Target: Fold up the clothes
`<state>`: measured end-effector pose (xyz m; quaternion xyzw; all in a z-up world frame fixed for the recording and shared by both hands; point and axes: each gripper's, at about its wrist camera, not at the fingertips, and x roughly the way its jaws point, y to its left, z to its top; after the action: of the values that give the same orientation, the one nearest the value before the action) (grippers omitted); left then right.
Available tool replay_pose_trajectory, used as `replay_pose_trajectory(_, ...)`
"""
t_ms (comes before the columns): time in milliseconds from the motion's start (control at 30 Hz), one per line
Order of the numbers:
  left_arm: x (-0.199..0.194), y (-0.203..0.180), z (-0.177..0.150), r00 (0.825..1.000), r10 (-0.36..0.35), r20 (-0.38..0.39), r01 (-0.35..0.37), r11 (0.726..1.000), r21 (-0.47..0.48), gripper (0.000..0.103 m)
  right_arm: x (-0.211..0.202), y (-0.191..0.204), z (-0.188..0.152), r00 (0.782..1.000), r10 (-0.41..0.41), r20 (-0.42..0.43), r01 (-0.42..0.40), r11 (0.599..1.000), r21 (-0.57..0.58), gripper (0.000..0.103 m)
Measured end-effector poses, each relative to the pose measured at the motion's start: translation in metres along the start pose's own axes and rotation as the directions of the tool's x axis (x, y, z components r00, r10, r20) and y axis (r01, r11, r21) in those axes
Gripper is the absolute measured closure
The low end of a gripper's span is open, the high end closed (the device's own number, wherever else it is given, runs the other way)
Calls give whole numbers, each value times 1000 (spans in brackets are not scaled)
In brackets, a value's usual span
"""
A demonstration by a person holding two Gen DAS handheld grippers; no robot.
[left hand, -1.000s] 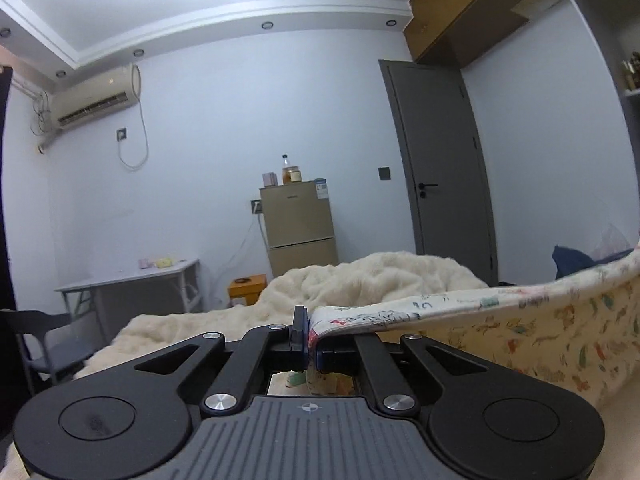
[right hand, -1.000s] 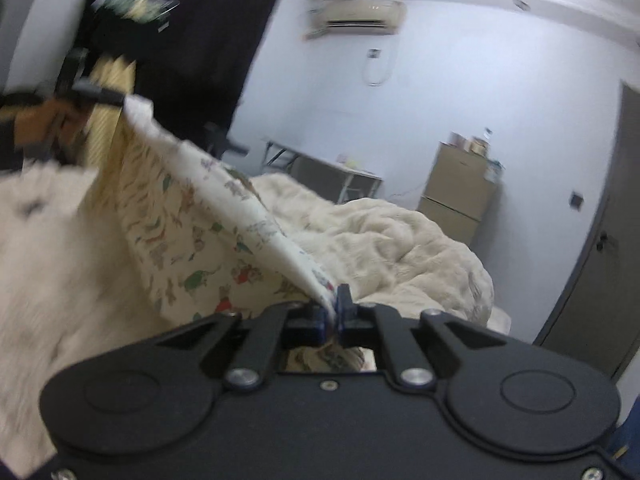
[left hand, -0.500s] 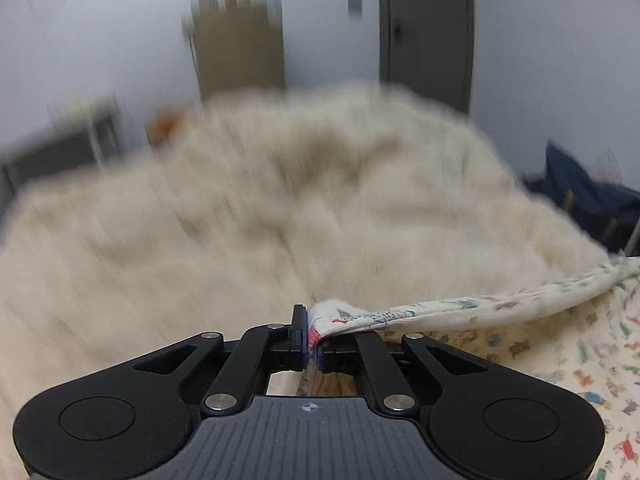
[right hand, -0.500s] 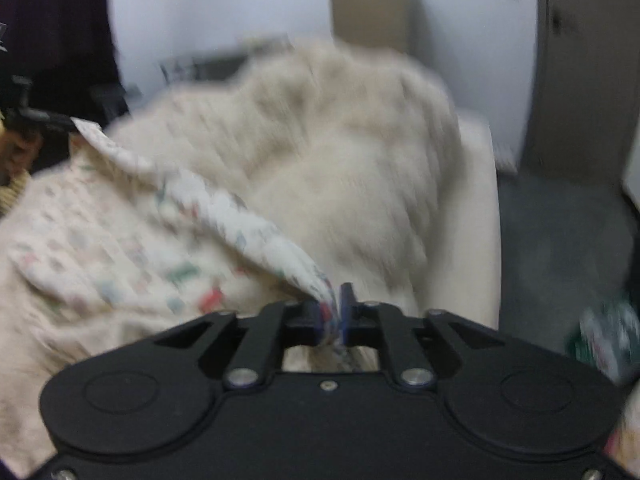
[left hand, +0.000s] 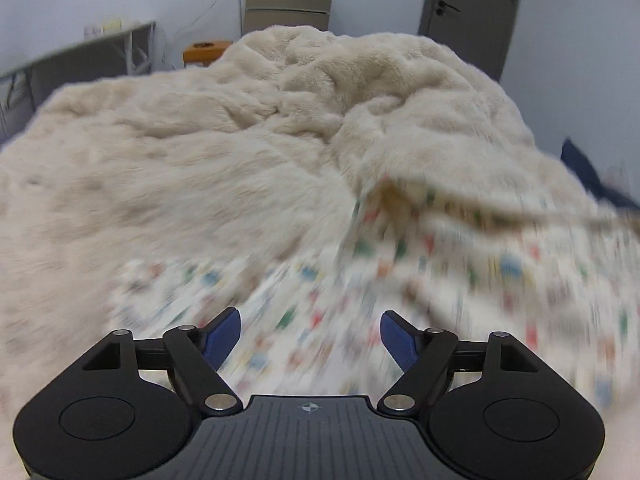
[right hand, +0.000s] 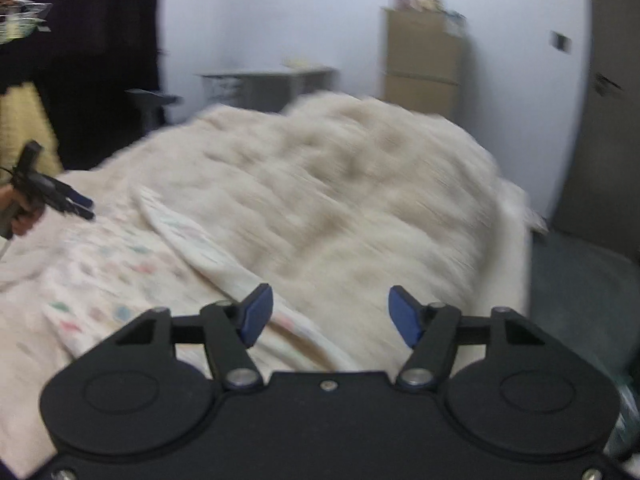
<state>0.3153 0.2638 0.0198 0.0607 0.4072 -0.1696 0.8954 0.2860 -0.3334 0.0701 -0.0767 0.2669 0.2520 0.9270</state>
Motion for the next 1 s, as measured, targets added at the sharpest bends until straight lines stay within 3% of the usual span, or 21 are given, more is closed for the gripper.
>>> replay_pose_trajectory(100,-15,-8,-39,989,-118,-88,114,992,-51,29,20,30,14,997,71,10,-70,995,-66,39)
replay_pose_trajectory(167,-14,-19,-61,987,-148,-58,141,983,-114,28,37,53,22,992,127,10,-126,986,-111,39)
replay_pose_trajectory(267,-1,-42,-78,991,-125,40,130,978,-165,35,47,74,26,984,179,7,-175,973,-152,39)
replay_pose_trajectory(300,2,-49,-81,990,-119,79,131,975,-181,53,46,81,26,982,188,5,-185,969,-162,39)
replay_pose_trajectory(333,4,-55,-82,987,-114,113,133,974,-181,59,46,85,26,981,191,4,-188,968,-167,39)
replay_pose_trajectory(367,5,-60,-83,986,-101,131,122,978,-166,59,47,88,27,982,190,3,-187,968,-170,39)
replay_pose_trajectory(467,1,-79,-82,985,49,163,-27,990,-137,59,43,92,29,980,196,13,-192,970,-147,39)
replay_pose_trajectory(533,-17,-82,-83,974,75,212,-43,987,-152,59,38,91,28,980,195,27,-190,973,-130,39)
replay_pose_trajectory(600,-23,-83,-84,976,48,212,-13,987,-162,60,33,91,27,980,195,39,-189,975,-118,39)
replay_pose_trajectory(700,-18,-85,-84,985,13,172,16,986,-167,76,31,90,22,979,198,40,-193,975,-107,39)
replay_pose_trajectory(800,-3,-87,-86,990,18,141,10,982,-190,76,33,91,19,981,190,38,-185,978,-95,39)
replay_pose_trajectory(867,9,-84,-91,991,-28,130,58,970,-236,76,31,92,17,982,185,42,-181,979,-97,39)
replay_pose_trajectory(1000,13,-84,-95,989,-52,141,86,967,-242,76,23,91,10,982,182,45,-178,981,-82,39)
